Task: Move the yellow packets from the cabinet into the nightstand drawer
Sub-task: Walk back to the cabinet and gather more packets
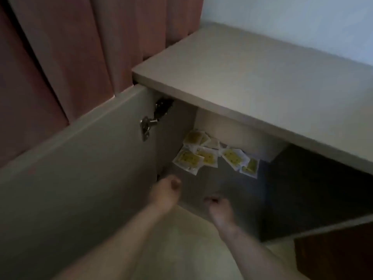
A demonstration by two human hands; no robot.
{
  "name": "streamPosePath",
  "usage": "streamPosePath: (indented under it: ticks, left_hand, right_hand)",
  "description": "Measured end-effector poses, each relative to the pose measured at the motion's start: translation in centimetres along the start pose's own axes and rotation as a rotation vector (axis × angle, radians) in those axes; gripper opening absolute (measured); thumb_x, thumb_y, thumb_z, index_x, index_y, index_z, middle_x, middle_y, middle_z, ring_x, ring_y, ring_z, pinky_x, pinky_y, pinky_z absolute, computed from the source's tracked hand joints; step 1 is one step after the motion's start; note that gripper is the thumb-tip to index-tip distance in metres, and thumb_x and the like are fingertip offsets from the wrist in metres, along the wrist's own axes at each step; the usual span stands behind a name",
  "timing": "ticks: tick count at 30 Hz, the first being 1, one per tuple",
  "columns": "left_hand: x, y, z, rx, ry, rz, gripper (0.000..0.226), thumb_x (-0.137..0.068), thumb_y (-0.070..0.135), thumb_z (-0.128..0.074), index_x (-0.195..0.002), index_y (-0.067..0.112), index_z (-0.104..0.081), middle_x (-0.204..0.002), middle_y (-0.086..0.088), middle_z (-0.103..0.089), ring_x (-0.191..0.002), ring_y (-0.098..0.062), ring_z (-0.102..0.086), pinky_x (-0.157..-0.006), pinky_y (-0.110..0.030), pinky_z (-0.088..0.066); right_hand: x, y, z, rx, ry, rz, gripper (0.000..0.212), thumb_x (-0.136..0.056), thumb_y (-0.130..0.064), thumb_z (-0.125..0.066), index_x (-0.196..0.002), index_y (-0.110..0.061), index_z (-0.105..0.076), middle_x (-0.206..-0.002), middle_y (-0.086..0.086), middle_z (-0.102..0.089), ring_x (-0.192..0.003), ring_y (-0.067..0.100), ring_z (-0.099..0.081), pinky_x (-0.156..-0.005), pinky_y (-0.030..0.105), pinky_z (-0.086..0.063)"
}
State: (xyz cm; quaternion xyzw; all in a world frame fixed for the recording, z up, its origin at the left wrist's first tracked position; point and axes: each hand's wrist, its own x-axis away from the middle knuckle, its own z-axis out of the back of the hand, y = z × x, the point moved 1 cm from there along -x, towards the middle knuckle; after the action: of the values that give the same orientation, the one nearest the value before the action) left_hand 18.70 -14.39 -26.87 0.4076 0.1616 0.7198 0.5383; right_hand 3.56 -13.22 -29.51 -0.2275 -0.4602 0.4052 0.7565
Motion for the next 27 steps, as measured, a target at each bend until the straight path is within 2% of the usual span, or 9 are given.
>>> streamPosePath:
  ticks: [2, 6, 11, 15, 17, 19, 21, 24, 27]
  left_hand:
    - [-3.8, -2.8, -2.8, -0.011, 0.015, -0.025, 0.028, -0.092, 0.014, -0.054, -0.119, 0.016, -0.059, -0.121, -0.006, -0.064, -0.114, -0.024, -0.058, -0.094, -0.029, -0.045]
    - [-10.3, -7.3, -7.7, -0.104, -0.003, -0.108, 0.039, -0.091, 0.016, -0.053, -0.130, 0.020, -0.054, -0.131, -0.004, -0.058, -0.120, -0.022, -0.055, -0.101, -0.032, -0.042]
    - [-14.5, -9.4, -11.1, -0.294, -0.044, -0.240, 0.059, -0.092, 0.019, -0.051, -0.147, 0.013, -0.029, -0.154, -0.005, -0.025, -0.141, -0.019, -0.026, -0.113, -0.025, -0.023]
    - [-16.4, -9.6, -12.6, -0.379, -0.084, -0.133, 0.070, -0.096, 0.049, -0.035, -0.150, 0.011, -0.012, -0.160, -0.002, -0.004, -0.147, -0.019, -0.002, -0.118, -0.029, -0.010]
    - [-17.3, -9.9, -13.2, -0.453, -0.090, -0.106, 0.071, -0.097, 0.049, -0.034, -0.151, 0.012, -0.007, -0.160, -0.001, 0.000, -0.147, -0.020, 0.004, -0.118, -0.031, -0.005]
    - [-17.8, -10.1, -13.8, -0.530, -0.049, -0.117, 0.072, -0.096, 0.043, -0.039, -0.151, 0.012, -0.003, -0.160, 0.000, 0.003, -0.147, -0.023, 0.006, -0.118, -0.034, -0.003]
    - [-18.1, -10.2, -14.3, -0.559, -0.013, -0.128, 0.074, -0.096, 0.041, -0.040, -0.151, 0.011, -0.001, -0.160, -0.001, 0.003, -0.146, -0.026, 0.007, -0.118, -0.036, -0.001]
    - [-18.3, -10.6, -14.3, -0.530, -0.005, -0.150, 0.078, -0.094, 0.044, -0.043, -0.151, 0.012, -0.001, -0.160, 0.001, 0.005, -0.146, -0.023, 0.010, -0.118, -0.034, 0.003]
    - [-18.2, -11.3, -14.3, -0.495, 0.004, -0.184, 0.080, -0.093, 0.046, -0.044, -0.151, 0.015, 0.001, -0.159, 0.004, 0.007, -0.146, -0.020, 0.013, -0.116, -0.031, 0.008]
  right_hand:
    - [-4.4, 2.0, -1.7, 0.049, 0.008, 0.035, 0.023, -0.090, -0.005, -0.054, -0.110, -0.001, -0.065, -0.110, 0.014, -0.066, -0.106, 0.028, -0.060, -0.073, 0.024, -0.042]
    - [-11.6, 5.2, -3.8, 0.071, 0.045, 0.110, 0.021, -0.090, -0.002, -0.054, -0.107, 0.002, -0.064, -0.108, 0.016, -0.065, -0.106, 0.030, -0.060, -0.066, 0.019, -0.040]
    - [-17.7, 8.1, -5.4, 0.085, 0.076, 0.153, 0.019, -0.089, -0.001, -0.055, -0.106, 0.003, -0.062, -0.103, 0.020, -0.064, -0.105, 0.033, -0.059, -0.075, 0.025, -0.037]
    - [-21.6, 8.1, -5.7, 0.296, 0.076, 0.249, 0.024, -0.087, -0.008, -0.058, -0.111, -0.005, -0.063, -0.119, 0.019, -0.061, -0.111, 0.032, -0.056, -0.095, 0.029, -0.039]
    - [-23.8, 6.3, -5.7, 0.464, 0.114, 0.401, 0.021, -0.087, -0.016, -0.056, -0.107, -0.014, -0.063, -0.125, 0.017, -0.057, -0.118, 0.031, -0.050, -0.105, 0.033, -0.035]
    - [-26.0, 3.8, -5.9, 0.658, 0.137, 0.523, 0.037, -0.089, -0.029, -0.050, -0.124, -0.018, -0.054, -0.142, 0.016, -0.041, -0.130, 0.033, -0.037, -0.112, 0.040, -0.024]
    - [-27.9, 1.0, -6.4, 0.734, 0.094, 0.524, 0.057, -0.093, -0.035, -0.051, -0.145, -0.026, -0.029, -0.156, 0.011, -0.014, -0.141, 0.034, -0.018, -0.113, 0.044, -0.018]
    - [-31.2, -2.2, -8.2, 0.789, 0.045, 0.508, 0.072, -0.092, -0.050, -0.048, -0.150, -0.034, -0.009, -0.159, 0.005, 0.007, -0.144, 0.035, -0.001, -0.114, 0.054, -0.014]
    - [-33.3, -2.3, -9.8, 0.923, -0.051, 0.470, 0.070, -0.089, -0.063, -0.038, -0.148, -0.043, -0.005, -0.158, 0.002, 0.016, -0.144, 0.036, 0.006, -0.114, 0.059, -0.007]
